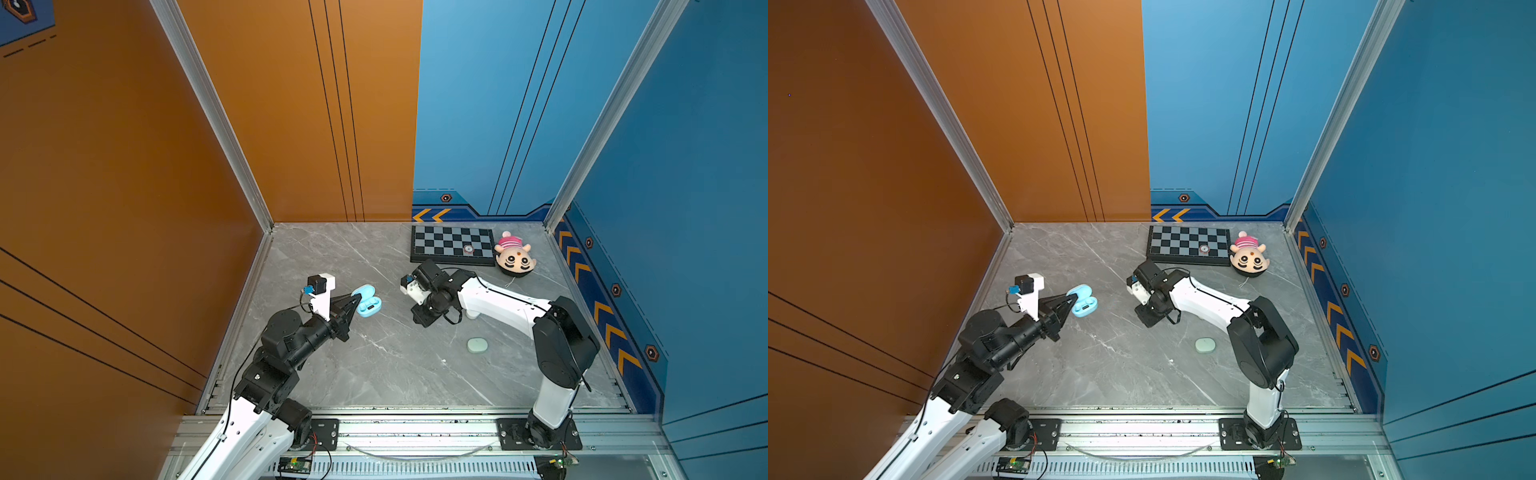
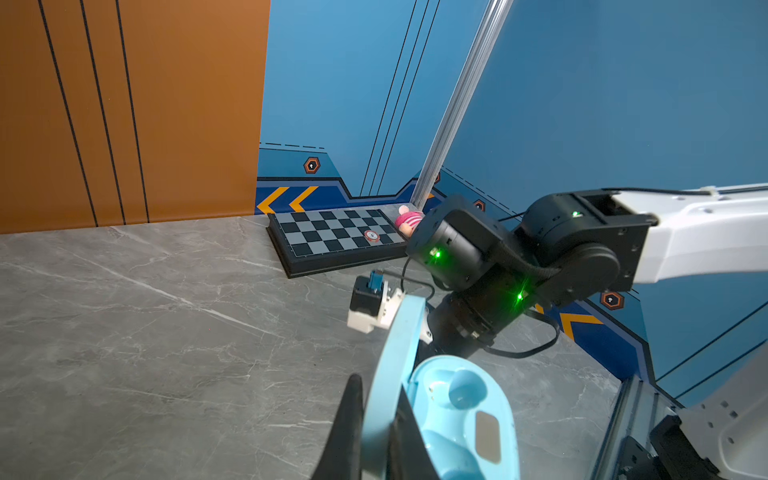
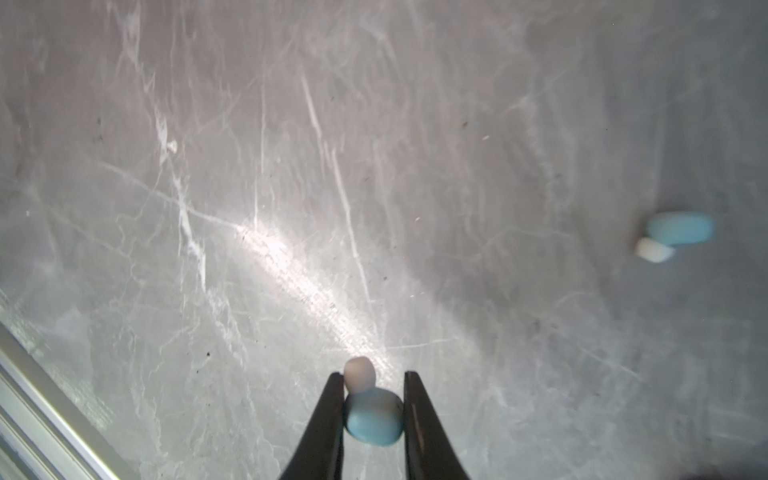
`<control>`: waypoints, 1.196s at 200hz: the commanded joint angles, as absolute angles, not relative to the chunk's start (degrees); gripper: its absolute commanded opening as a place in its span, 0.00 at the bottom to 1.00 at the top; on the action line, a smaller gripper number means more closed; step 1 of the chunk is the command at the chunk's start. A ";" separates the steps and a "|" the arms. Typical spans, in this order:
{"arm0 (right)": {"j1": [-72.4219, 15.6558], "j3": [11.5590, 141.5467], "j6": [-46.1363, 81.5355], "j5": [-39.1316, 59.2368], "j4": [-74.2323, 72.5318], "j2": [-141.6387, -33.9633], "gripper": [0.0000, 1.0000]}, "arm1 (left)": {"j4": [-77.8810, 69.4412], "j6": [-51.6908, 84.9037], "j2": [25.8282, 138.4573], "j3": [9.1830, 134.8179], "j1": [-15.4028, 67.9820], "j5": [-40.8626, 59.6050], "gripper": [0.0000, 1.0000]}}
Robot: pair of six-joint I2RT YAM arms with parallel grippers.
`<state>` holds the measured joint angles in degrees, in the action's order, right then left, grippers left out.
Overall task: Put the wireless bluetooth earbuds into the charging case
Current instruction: 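Lift the earbud with the right gripper and carry it toward the case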
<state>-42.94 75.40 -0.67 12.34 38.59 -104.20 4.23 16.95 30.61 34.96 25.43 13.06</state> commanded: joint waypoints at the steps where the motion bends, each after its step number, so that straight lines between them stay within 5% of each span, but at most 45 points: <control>1: -45.15 73.08 -5.49 15.13 41.39 -103.57 0.21 | 9.47 14.73 29.30 38.03 24.84 13.95 0.00; 51: -46.65 71.92 -6.59 9.09 41.26 -105.99 0.24 | 12.86 14.32 30.13 40.07 24.83 15.36 0.00; 126: -43.94 73.03 -3.01 6.47 40.87 -101.94 0.43 | 11.57 13.62 31.77 40.39 24.78 15.45 0.00; 239: -31.44 64.29 51.03 8.89 50.64 -81.70 0.42 | 11.27 13.67 31.13 37.85 24.70 17.04 0.00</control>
<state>-31.22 68.31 34.04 8.78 43.51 -83.11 12.23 13.89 31.94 39.16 25.19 15.27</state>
